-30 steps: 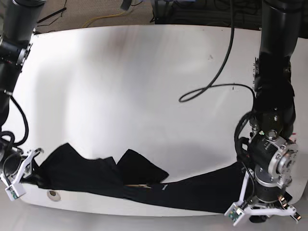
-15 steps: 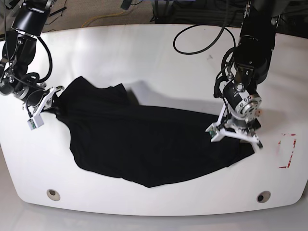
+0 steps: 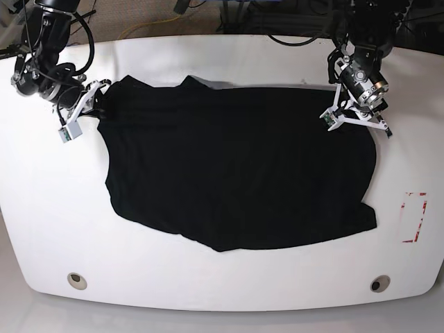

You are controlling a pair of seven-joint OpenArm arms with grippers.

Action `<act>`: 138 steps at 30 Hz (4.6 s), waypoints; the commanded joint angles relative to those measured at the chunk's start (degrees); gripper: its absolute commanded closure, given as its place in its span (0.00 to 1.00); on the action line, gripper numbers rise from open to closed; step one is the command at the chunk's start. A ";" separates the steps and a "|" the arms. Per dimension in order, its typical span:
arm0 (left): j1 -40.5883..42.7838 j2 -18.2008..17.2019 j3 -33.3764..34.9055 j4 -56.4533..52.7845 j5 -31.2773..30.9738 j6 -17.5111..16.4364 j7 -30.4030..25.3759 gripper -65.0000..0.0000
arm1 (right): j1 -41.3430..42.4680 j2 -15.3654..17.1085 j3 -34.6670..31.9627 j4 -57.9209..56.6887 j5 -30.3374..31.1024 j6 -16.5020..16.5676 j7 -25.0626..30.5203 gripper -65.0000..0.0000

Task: Fold the T-shirt properly
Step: 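Swing the shirt back over the table and lay it flat, then adjust grips on the shirt edge with both grippers, then drag the shirt edge with both grippers to straighten it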

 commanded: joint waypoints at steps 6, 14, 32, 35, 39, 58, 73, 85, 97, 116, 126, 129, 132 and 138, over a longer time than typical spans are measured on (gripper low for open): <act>7.77 -0.49 -4.36 0.84 2.78 0.12 -1.35 0.83 | -4.36 0.60 0.87 5.43 -0.54 -0.33 0.88 1.00; 10.06 2.05 -11.57 0.93 2.43 0.12 -4.25 0.46 | -8.14 -1.78 0.87 6.83 -0.54 -0.33 0.88 0.65; 9.00 0.12 -27.22 1.02 -24.12 0.12 -4.78 0.46 | -14.47 -7.31 7.20 15.10 -0.28 -0.15 0.53 0.38; 8.65 0.12 -31.52 0.93 -31.42 0.12 -4.78 0.46 | -14.38 -7.31 7.20 15.10 -0.37 -0.15 0.53 0.38; 8.30 0.03 -38.29 0.84 -39.86 0.12 -4.78 0.46 | -14.38 -8.46 6.94 14.75 -0.46 -0.24 0.53 0.38; 0.74 4.69 -57.28 -13.31 -44.17 0.12 0.93 0.46 | -12.88 -11.45 6.85 11.49 -0.54 -0.24 0.61 0.38; 2.76 4.43 -53.50 -19.90 -58.23 0.12 0.76 0.46 | -12.97 -11.45 6.85 11.49 -0.46 -0.24 0.61 0.38; 2.85 4.43 -49.37 -22.45 -58.23 0.12 0.76 0.47 | -12.97 -11.62 6.94 11.49 -0.46 -0.24 0.61 0.38; 2.59 4.43 -49.11 -24.83 -50.32 0.12 0.76 0.90 | -12.97 -11.62 6.94 11.49 -0.46 -0.24 0.61 0.38; 4.87 4.43 -49.37 -1.00 -25.88 0.12 0.67 0.99 | -14.20 -13.73 7.12 11.14 -0.19 0.37 0.53 0.38; 5.22 4.43 -49.19 -1.18 -25.18 0.12 0.76 0.98 | -14.47 -15.84 6.85 11.14 -0.19 0.46 0.53 0.38; 6.10 4.43 -49.11 -1.18 -25.27 0.12 0.76 0.99 | -15.35 -15.84 6.85 11.14 -0.19 0.46 0.53 0.37; 6.19 4.34 -49.11 -1.18 -25.27 0.12 0.76 0.99 | -15.78 -15.84 6.85 11.05 -0.19 0.46 0.53 0.37; 6.37 4.34 -49.11 -1.18 -25.27 0.12 0.67 0.99 | -15.96 -15.84 6.85 7.27 -0.28 0.37 0.53 0.37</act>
